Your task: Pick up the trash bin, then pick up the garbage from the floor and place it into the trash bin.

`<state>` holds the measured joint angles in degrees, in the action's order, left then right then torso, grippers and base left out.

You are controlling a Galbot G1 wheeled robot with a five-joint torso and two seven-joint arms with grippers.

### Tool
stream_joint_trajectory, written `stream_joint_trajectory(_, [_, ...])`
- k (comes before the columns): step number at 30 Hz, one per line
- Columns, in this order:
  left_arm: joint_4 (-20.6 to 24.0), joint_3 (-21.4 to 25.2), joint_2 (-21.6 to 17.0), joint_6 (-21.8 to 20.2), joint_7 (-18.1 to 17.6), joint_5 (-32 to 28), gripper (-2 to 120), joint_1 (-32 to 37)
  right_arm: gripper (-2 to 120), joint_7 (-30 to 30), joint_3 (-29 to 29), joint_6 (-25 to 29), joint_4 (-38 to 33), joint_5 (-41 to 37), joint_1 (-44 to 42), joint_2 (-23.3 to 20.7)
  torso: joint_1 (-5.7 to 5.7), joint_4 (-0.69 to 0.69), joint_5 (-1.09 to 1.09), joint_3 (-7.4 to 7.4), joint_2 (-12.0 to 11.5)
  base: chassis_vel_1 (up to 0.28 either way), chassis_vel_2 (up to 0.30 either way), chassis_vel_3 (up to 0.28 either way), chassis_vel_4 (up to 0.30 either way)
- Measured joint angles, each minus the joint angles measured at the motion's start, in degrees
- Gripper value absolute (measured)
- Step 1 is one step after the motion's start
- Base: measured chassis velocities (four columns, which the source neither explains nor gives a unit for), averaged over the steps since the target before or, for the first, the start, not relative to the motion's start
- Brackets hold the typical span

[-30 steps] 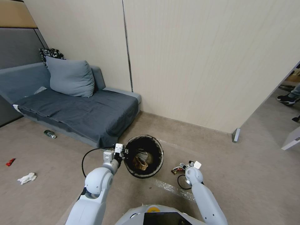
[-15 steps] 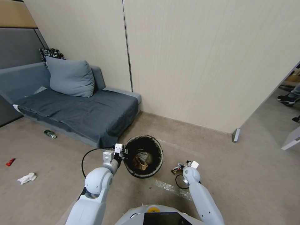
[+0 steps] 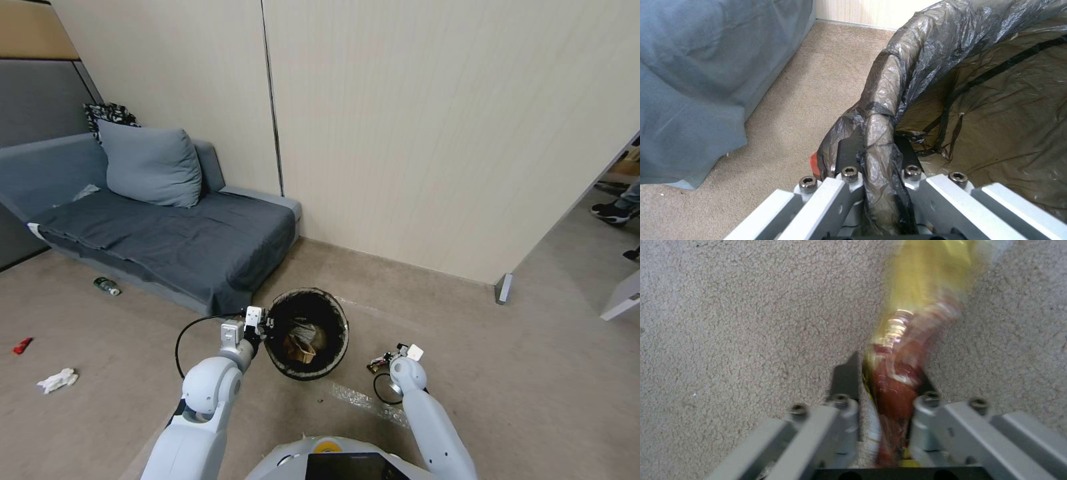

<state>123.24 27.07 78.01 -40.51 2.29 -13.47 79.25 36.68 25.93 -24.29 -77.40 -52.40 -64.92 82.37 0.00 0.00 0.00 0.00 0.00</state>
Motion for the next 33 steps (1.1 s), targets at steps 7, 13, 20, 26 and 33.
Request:
stream_joint_trajectory(7, [-0.06, -0.11, 0.17, 0.01, 0.00, 0.05, 1, -0.04, 0, -0.32, 0.02, 0.30, -0.01, 0.57, -0.11, -0.11, 0.00, 0.00, 0.00, 0.00, 0.00, 0.000, 0.000, 0.000, 0.000])
stream_joint_trajectory(13, [0.07, -0.12, 0.01, 0.02, 0.01, 0.06, 1, 0.08, 0, -2.69, 0.40, 2.32, -1.13, 6.67, -0.55, -0.78, 0.00, 0.00, 0.01, 0.00, 0.00, 0.000, 0.000, 0.000, 0.000])
stream_joint_trajectory(20, [0.72, -0.23, -0.11, 0.01, 0.02, 0.04, 1, 0.16, 0, -3.82, 0.77, 4.15, -8.64, 13.32, -1.34, -4.38, 0.00, 0.00, 0.00, 0.00, 0.00, 0.000, 0.000, 0.000, 0.000])
stream_joint_trajectory(26, [1.06, -0.19, -0.18, 0.01, 0.01, -0.01, 1, 0.37, 0, -5.36, 1.39, 2.57, -21.20, 13.42, -3.20, -9.01, 0.00, 0.01, -0.01, 0.00, 0.00, 0.000, 0.000, 0.000, 0.000])
stream_joint_trajectory(33, [1.37, -0.42, -0.16, -0.08, -0.04, -0.05, 1, 0.30, 0, -10.09, 2.84, 0.25, -35.65, 12.70, -7.14, -16.27, 0.00, -0.01, 0.02, 0.00, 0.00, 0.000, 0.000, 0.000, 0.000])
